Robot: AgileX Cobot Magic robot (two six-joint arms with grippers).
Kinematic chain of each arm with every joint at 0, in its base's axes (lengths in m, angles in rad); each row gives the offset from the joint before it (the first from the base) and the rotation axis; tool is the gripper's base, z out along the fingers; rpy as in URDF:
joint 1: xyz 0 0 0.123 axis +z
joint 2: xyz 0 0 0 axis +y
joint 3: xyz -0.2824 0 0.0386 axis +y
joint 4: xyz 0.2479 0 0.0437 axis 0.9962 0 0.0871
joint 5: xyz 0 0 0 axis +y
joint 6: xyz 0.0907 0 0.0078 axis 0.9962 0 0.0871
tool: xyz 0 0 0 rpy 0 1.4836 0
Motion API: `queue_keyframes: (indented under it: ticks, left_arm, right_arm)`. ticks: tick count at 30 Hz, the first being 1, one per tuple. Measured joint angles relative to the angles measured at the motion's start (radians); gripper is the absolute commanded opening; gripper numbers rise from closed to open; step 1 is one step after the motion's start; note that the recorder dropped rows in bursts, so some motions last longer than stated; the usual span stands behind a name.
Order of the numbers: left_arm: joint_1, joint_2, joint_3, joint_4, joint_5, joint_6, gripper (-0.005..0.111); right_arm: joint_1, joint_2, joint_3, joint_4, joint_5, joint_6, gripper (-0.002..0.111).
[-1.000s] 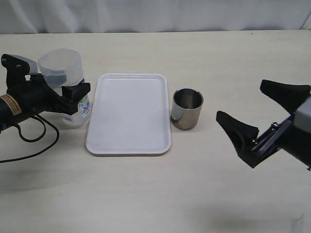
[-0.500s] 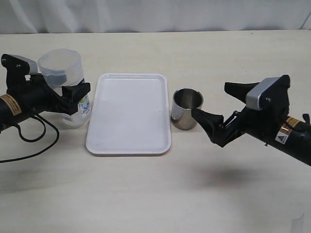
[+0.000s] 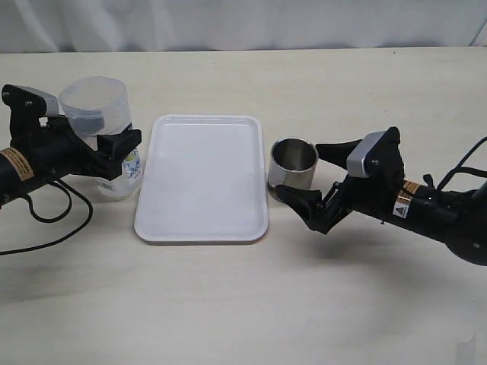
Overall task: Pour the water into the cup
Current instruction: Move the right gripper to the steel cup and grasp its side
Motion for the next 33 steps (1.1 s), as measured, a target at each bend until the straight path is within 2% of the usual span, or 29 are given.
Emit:
queue_keyframes:
  ticks: [15,33]
  left_arm:
    - [0.000,0.000,0.000,0.000,0.000,0.000,0.000]
    - [0.000,0.000,0.000,0.000,0.000,0.000,0.000]
  right_arm:
    - [0.000,0.149,-0.161,-0.072,0.000,0.002,0.110]
    - [0.000,0.156,-0.179,-0.057,0.000,0.002,0.110]
